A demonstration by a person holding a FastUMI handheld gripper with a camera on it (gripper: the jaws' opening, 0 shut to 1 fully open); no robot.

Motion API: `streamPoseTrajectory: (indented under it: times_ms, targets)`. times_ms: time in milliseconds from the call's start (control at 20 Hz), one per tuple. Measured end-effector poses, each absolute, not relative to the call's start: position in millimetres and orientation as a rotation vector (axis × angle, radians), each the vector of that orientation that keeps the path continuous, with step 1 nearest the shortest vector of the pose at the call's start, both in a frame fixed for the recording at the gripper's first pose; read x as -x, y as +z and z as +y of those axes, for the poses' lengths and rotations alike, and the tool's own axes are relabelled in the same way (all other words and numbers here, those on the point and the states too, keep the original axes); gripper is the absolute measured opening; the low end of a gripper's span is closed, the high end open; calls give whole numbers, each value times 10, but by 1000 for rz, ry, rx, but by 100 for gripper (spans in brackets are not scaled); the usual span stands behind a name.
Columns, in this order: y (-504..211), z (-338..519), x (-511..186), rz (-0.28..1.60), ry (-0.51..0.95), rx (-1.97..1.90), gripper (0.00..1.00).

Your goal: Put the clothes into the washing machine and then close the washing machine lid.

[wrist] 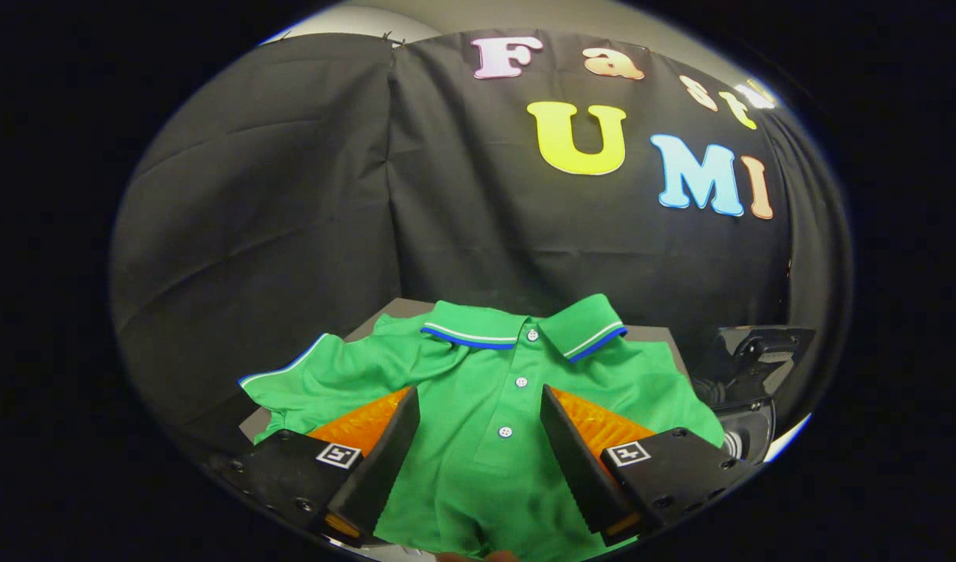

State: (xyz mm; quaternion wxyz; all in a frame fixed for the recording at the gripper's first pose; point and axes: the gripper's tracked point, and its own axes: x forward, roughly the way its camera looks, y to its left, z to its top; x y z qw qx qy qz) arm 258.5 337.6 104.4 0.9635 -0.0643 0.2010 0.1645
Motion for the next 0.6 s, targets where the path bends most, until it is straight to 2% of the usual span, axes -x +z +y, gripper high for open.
streamPoseTrajectory:
  times_ms: [200,400,600]
  targets:
    - [845,3245,-2700,450,274,160,98]
    - [856,3250,-2686,450,273,175,99]
    - [834,3212,-2716,449,258,184,53]
